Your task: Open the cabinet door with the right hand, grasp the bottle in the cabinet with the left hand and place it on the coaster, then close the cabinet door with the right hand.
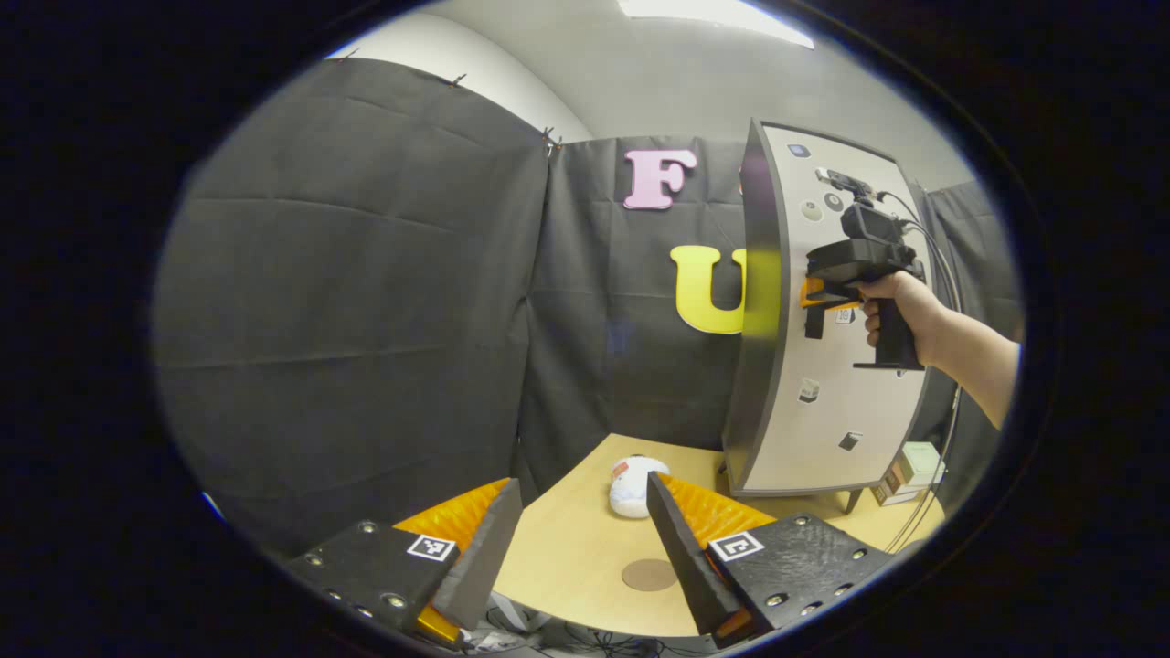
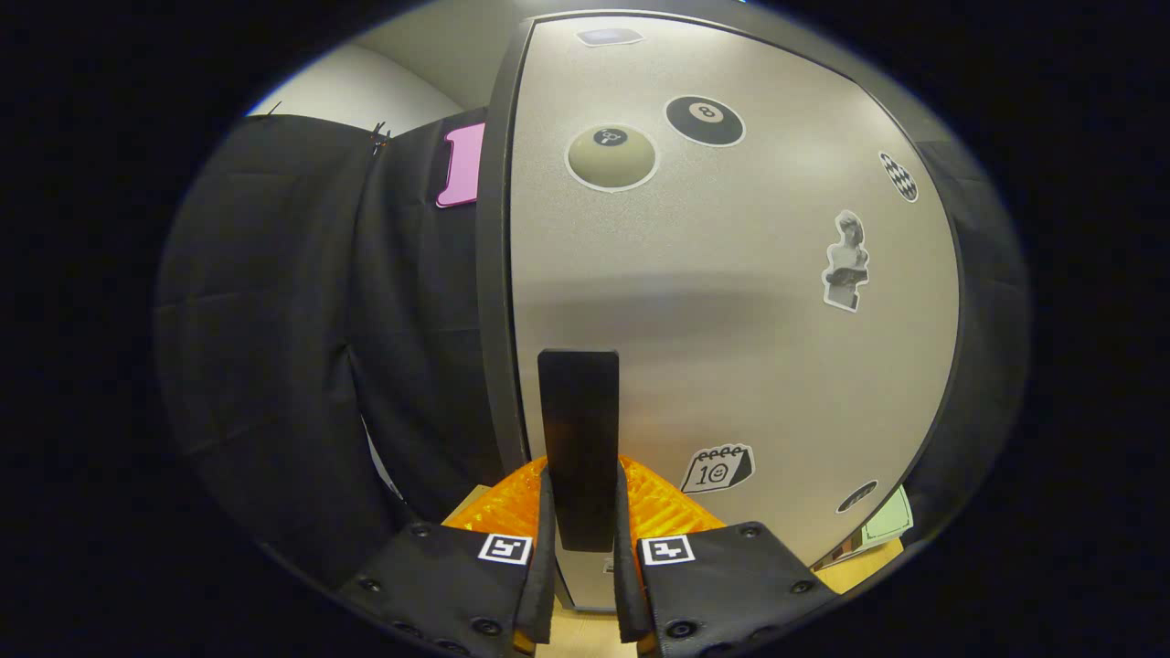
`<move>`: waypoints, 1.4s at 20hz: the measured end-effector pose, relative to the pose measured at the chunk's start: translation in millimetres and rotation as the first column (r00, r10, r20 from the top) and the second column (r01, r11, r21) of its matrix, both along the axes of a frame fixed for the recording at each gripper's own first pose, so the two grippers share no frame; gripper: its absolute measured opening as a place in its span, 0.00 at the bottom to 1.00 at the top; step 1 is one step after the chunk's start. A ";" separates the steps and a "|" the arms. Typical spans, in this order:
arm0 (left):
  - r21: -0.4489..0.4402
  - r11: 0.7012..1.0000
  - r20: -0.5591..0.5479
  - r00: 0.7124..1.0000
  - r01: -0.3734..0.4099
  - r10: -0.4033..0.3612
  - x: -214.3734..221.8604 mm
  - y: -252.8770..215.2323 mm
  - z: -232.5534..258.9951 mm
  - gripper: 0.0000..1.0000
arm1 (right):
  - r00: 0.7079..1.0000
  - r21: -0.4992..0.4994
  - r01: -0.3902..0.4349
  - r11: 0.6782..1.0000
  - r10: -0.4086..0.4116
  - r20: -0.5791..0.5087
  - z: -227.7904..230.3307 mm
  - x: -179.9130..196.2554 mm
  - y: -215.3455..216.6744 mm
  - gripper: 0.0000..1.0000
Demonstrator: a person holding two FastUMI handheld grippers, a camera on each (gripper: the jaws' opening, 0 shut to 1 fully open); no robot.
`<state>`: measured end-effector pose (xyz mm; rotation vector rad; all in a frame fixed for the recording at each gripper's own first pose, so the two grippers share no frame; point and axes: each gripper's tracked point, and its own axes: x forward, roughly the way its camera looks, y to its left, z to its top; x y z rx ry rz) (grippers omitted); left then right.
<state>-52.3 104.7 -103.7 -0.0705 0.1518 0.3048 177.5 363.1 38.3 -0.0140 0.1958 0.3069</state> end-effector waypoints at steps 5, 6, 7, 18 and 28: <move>-0.006 1.000 0.000 1.000 -0.005 0.005 -2.6 0.5 -0.2 0.83 | 0.999 0.001 -0.039 0.999 0.039 -0.014 -0.2 -4.0 -0.9 0.12; -0.005 1.000 0.002 1.000 -0.002 0.002 -2.5 0.2 0.7 0.83 | 0.999 -0.007 -0.051 0.999 0.051 -0.006 -1.4 -1.7 0.1 0.09; -0.003 1.000 0.002 1.000 0.001 -0.001 -2.5 0.5 -0.2 0.83 | 0.998 -0.014 -0.062 0.998 0.062 -0.003 -1.4 -2.9 -0.5 0.09; 0.050 0.998 0.019 0.999 0.043 -0.044 -2.2 -9.6 3.3 0.83 | 0.977 -0.016 -0.211 0.977 0.211 0.017 -1.4 -21.2 -8.5 0.08; 0.062 0.994 0.035 0.995 0.091 -0.093 -0.2 -19.1 6.9 0.83 | 0.943 -0.021 -0.331 0.943 0.332 0.029 -2.0 -29.8 -21.3 0.08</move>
